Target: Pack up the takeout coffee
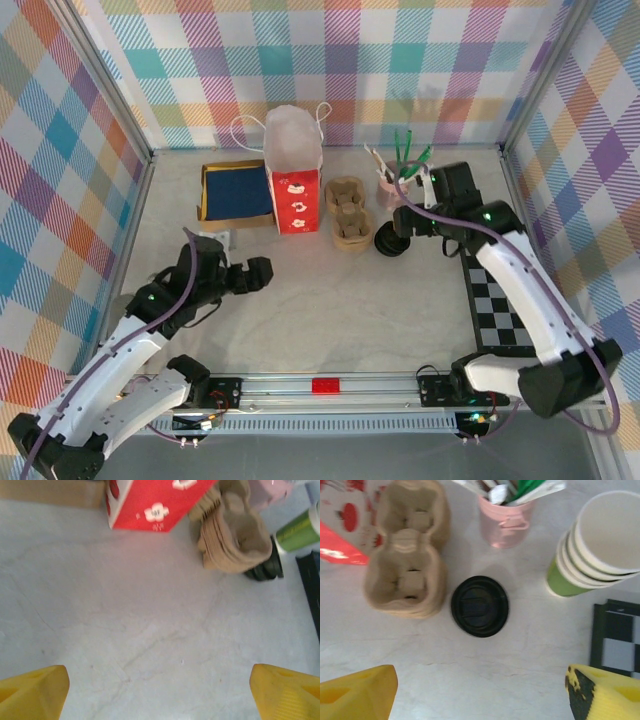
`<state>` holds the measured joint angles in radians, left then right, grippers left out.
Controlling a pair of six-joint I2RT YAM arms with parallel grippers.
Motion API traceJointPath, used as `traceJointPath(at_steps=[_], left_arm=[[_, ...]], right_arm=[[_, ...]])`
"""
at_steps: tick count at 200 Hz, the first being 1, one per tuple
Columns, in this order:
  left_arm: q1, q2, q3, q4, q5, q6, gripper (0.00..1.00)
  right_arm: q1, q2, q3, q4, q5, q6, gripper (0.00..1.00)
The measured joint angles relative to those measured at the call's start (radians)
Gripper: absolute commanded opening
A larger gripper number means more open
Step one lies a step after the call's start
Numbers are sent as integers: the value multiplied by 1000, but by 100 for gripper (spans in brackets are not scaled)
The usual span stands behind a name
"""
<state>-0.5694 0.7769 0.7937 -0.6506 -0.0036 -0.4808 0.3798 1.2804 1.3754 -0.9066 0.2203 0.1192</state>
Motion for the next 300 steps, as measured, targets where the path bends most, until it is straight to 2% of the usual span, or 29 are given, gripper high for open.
traceJointPath(at_steps=[32,54,63,86,110,151,204,251,300], left_arm=[[-78,0,-33,18,-34,-27,93],[-85,3,-39,29,-43,-31,93],[-85,3,-39,30,-44,-32,93],[-85,3,-39,34,-51,-31,93],[-85,3,-40,37,-59,-31,93],[-85,4,-50,51,-65,-31,93],[-85,8,-52,52,-68,-31,93],[-85,16,-53,52,-69,-31,93],[-85,19,-53,52,-80,-31,93]], right_arm=[[-34,159,134,-40,71,-25,79],[-73,256,208,-64,82,-47,75],[-83,290,235,-69,85,-57,70],[-107,361,290,-90,100,-62,70],[-121,395,309,-97,106,-82,68],[-149,451,344,-105,101,-109,59],[-190,522,406,-108,81,-135,56],[-192,608,475,-113,67,-155,49],[-197,643,484,-120,84,-158,48]])
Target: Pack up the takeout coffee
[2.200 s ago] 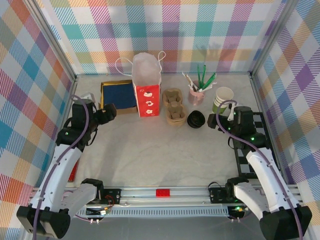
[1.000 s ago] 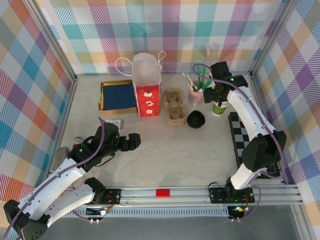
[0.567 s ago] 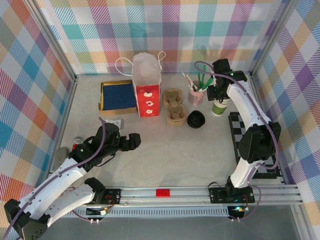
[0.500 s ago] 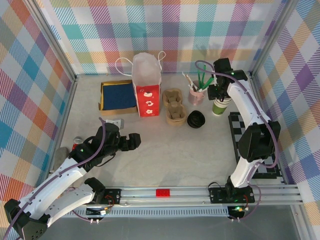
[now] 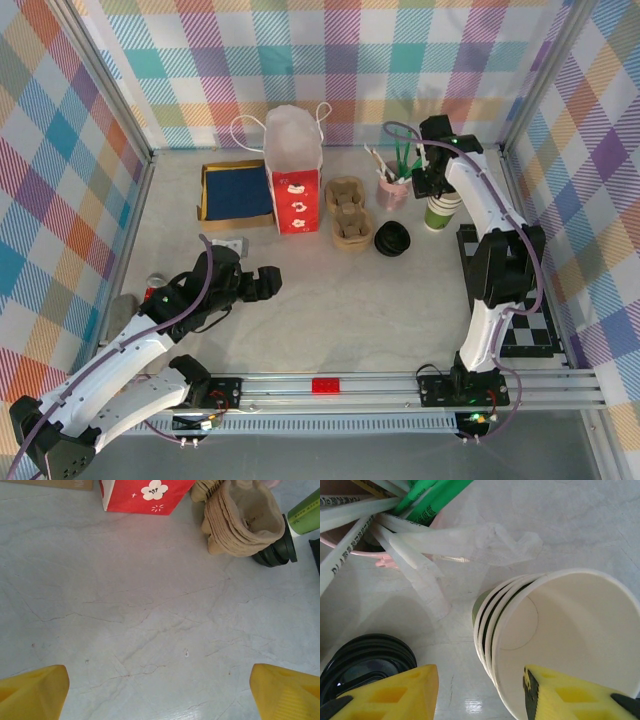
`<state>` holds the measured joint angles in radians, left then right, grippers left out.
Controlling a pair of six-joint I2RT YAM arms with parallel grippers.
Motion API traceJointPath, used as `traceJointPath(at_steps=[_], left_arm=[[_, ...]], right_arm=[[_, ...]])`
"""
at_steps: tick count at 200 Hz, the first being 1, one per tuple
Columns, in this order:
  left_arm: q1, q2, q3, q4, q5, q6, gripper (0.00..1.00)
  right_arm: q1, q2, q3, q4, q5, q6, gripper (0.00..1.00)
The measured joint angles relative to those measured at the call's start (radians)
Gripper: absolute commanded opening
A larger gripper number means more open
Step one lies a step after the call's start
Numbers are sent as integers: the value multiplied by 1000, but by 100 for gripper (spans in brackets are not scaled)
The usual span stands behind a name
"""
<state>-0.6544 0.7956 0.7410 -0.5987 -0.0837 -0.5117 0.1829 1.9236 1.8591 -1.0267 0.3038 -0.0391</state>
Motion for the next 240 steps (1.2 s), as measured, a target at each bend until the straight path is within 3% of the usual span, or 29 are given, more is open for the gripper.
traceJointPath(at_steps=[84,171,240], left_arm=[[0,10,-1,0,-13,0,93],[0,27,-1,6,-15,3,93],[0,27,-1,6,-15,3,93]], right_arm=[[-8,18,0,0,3,-3,36],[-18,28,0,-3,14,-3,14],[-19,28,0,-5,16,-3,9]])
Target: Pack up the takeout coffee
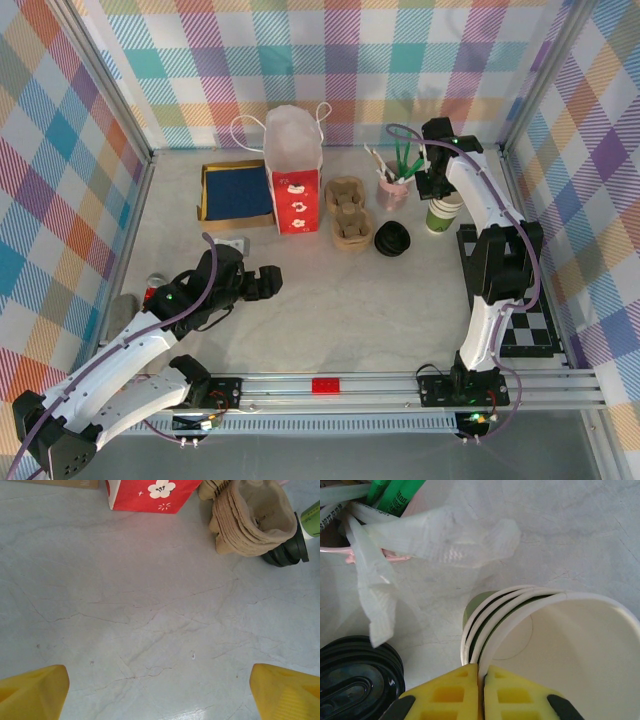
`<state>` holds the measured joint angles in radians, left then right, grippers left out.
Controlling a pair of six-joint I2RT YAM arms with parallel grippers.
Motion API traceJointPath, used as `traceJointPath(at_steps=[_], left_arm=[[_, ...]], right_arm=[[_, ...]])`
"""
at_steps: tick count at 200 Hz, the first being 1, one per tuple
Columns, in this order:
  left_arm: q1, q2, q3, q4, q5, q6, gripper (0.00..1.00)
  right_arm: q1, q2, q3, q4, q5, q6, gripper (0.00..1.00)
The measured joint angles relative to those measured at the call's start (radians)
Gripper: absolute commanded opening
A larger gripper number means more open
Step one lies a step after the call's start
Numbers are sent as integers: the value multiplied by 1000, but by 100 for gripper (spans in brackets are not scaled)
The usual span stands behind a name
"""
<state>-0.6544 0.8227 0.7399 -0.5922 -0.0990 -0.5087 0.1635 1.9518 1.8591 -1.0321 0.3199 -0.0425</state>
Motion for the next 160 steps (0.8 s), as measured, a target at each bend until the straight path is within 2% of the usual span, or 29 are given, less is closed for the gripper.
traceJointPath(at_steps=[160], left_arm=[[0,-12,11,-8,0,1,93]], right_arm=[[0,-5,134,-112,51,0,3]])
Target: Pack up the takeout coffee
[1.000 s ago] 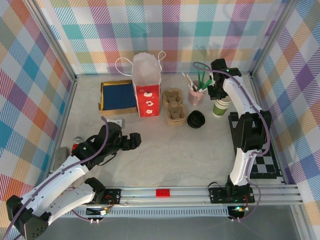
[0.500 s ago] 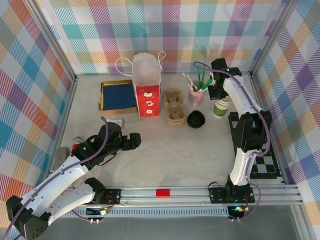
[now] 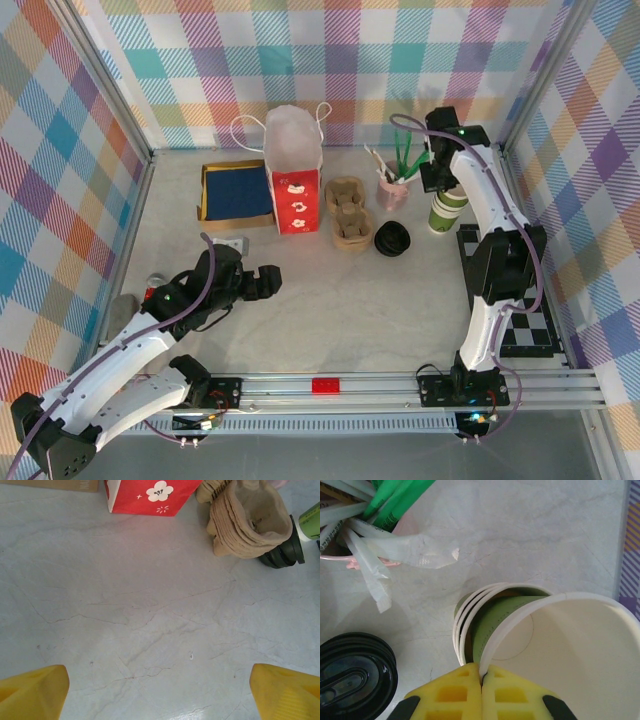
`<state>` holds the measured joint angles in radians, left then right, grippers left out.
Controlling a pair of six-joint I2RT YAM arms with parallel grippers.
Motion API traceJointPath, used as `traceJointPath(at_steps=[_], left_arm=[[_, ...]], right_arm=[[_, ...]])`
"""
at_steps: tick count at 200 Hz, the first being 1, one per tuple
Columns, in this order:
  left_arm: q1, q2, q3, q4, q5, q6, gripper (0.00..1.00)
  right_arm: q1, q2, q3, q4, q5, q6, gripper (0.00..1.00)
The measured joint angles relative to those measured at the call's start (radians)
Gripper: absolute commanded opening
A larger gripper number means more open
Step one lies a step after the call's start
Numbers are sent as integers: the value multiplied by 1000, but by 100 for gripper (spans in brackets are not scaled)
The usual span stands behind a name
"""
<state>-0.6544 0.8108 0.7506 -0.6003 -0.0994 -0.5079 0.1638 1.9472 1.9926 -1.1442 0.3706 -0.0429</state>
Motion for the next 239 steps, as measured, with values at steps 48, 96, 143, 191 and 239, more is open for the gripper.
traceJointPath(at_steps=[48,96,143,191,239], left_arm=[[0,-24,21,-10,-4,3,93],[0,-68,37,-44,-20,3,93],[0,-117,50,-85,-37,3,93],[0,-134,50,-108,-46,-2,93],[0,-146,16,-107,-79,-39,94]], right_arm=[[21,-42,109,-83,27,1,2],[98,-101,248,-191,40,2,2],[256,-129,297,-307,57,14,2],[475,-167,167,-368,63,76,0],[671,-225,-19,-345,59,184,0]])
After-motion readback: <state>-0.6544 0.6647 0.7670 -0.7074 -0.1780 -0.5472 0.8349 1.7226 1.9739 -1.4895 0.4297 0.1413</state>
